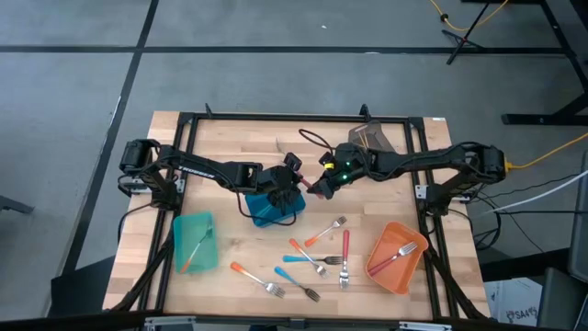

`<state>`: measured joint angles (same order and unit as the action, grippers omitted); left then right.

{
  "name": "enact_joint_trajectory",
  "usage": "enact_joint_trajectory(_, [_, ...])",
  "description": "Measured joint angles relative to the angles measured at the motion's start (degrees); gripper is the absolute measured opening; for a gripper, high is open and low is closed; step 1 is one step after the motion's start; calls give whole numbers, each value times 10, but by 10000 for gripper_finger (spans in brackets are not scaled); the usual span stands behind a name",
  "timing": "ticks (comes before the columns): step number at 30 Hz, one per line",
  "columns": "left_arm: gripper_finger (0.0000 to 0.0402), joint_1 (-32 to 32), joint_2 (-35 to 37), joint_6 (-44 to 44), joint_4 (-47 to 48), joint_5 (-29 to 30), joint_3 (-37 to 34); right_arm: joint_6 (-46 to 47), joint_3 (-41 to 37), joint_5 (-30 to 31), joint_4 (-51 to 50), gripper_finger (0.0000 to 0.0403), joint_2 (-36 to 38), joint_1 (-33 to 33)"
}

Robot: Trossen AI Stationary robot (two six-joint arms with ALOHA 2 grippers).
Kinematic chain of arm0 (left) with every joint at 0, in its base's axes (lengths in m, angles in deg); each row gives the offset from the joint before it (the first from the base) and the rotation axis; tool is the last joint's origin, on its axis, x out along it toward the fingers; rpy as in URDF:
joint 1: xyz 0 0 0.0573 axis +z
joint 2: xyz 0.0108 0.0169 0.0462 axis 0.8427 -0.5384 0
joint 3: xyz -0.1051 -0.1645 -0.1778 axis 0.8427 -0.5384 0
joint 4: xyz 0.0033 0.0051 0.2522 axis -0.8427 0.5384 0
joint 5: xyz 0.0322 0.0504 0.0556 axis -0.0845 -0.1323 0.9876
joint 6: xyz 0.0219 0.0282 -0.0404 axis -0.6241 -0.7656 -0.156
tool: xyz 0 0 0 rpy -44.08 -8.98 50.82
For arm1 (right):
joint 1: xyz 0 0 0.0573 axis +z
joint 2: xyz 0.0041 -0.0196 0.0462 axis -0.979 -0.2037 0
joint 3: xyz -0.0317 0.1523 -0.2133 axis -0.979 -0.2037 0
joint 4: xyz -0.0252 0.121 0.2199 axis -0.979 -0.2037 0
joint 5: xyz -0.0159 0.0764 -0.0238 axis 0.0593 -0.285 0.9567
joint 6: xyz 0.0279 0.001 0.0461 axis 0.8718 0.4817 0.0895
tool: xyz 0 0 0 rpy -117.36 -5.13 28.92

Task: Sort silverware by color (type)
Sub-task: Put the top left pink fork into the orange bin

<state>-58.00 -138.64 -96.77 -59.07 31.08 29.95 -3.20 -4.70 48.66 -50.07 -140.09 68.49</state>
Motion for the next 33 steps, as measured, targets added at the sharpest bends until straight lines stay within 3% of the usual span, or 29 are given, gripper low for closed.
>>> enact_joint_trajectory(11, [39,0,1,-21,0,4,0,2,-1,14,-10,20,0,0])
enact_joint_trajectory(33, [55,-23,-1,-57,-4,45,0,-9,3,48,-50,11,2,1])
